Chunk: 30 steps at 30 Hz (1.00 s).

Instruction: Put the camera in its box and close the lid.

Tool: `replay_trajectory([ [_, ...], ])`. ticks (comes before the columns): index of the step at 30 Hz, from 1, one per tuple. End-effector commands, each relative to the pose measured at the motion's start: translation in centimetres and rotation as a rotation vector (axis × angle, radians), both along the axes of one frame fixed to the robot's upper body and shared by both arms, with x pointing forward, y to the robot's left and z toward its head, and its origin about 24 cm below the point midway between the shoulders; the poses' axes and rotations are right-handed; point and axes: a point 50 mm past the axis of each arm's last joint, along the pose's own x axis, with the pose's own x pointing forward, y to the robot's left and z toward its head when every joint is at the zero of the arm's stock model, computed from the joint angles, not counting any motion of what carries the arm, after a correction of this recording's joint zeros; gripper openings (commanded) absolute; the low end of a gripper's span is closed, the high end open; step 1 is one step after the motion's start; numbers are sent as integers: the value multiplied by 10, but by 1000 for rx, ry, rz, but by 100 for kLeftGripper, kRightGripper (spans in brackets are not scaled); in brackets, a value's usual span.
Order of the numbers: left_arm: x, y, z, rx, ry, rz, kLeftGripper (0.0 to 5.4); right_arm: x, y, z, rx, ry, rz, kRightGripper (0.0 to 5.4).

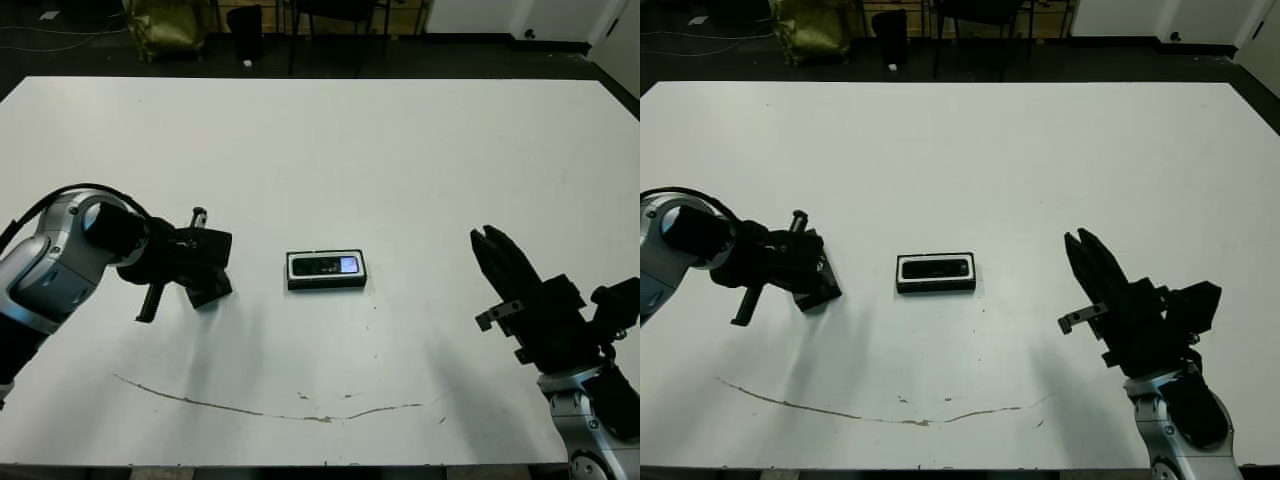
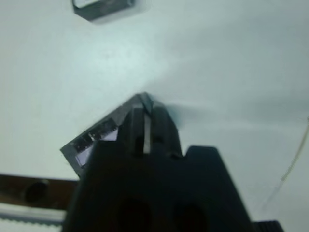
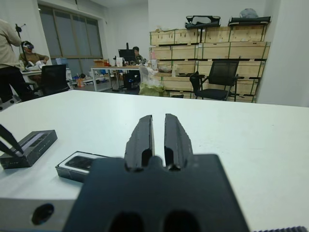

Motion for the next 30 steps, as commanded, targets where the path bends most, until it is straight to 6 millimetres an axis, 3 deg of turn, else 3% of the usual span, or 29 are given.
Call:
replay_trajectory([
  [1,-1,-3,-5,-76,0,22,0,-1,-1,-4,-2,22,-10,2],
  [12,5,-25,-3,-270,-100,19,0,-1,1,-4,-16,35,-18,2],
  [16,6,-26,12,-271,-123,-3,0,-2,2,-3,-13,49,-28,2],
  [24,3,11,66,-240,-34,71,0,0,2,-4,-18,36,-16,2],
  [30,-4,46,81,-139,37,112,0,1,1,-5,-11,40,-13,2],
])
